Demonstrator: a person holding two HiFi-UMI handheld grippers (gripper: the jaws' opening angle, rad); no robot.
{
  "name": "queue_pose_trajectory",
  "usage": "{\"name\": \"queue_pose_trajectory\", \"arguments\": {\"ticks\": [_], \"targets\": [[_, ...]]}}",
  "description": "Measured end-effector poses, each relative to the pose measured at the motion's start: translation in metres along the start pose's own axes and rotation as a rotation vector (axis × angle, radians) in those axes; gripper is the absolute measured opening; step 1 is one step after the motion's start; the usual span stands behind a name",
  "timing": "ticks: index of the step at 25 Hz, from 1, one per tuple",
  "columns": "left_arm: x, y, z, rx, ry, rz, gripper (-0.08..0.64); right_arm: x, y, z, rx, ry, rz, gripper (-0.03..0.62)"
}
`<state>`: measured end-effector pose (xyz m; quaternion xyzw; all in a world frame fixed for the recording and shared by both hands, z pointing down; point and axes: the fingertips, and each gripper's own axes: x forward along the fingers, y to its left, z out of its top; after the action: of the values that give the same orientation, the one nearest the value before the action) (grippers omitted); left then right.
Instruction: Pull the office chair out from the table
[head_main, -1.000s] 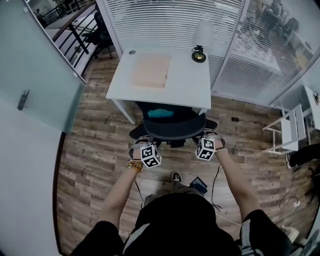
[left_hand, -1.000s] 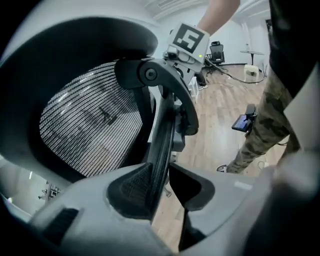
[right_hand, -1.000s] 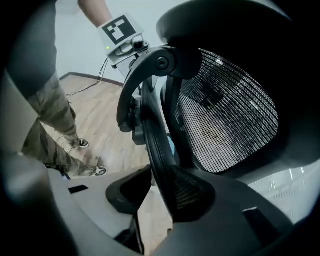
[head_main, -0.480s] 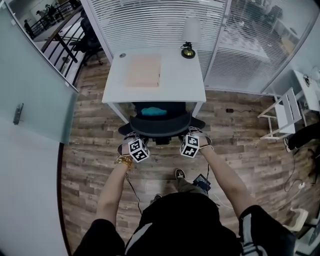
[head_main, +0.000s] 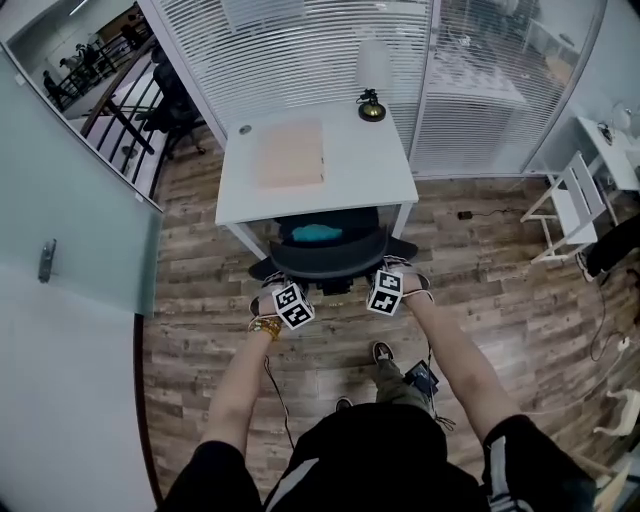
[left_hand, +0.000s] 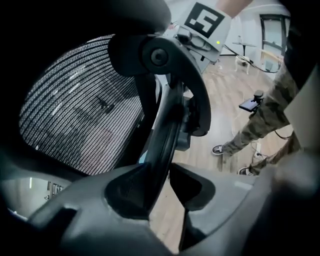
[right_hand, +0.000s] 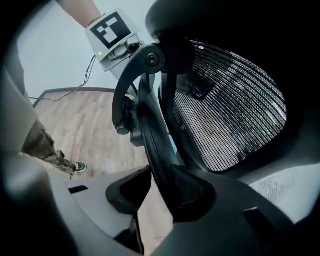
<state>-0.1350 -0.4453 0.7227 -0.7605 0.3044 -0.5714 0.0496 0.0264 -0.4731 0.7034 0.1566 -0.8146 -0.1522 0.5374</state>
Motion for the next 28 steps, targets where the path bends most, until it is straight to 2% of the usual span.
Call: {"name": "queue_pose_trajectory", "arguments": {"ticks": [5,14,28], "targets": [[0.003,0.006,-0.008,0.018,0.02,-0.001,0.129,0.001,0.001,0.007,0.028,0.019,-0.028,0.114],[0.002,0.003,-0.014,-0.008,0.029,-0.003,0.13,0.005,0.007,0.012,0.101,0.04,-0.03,0.115],[0.0,0.0,-0.02,0.006,0.017,0.01,0.132,0.006,0.014,0.017,0.122,0.067,-0.047,0.115]]}}
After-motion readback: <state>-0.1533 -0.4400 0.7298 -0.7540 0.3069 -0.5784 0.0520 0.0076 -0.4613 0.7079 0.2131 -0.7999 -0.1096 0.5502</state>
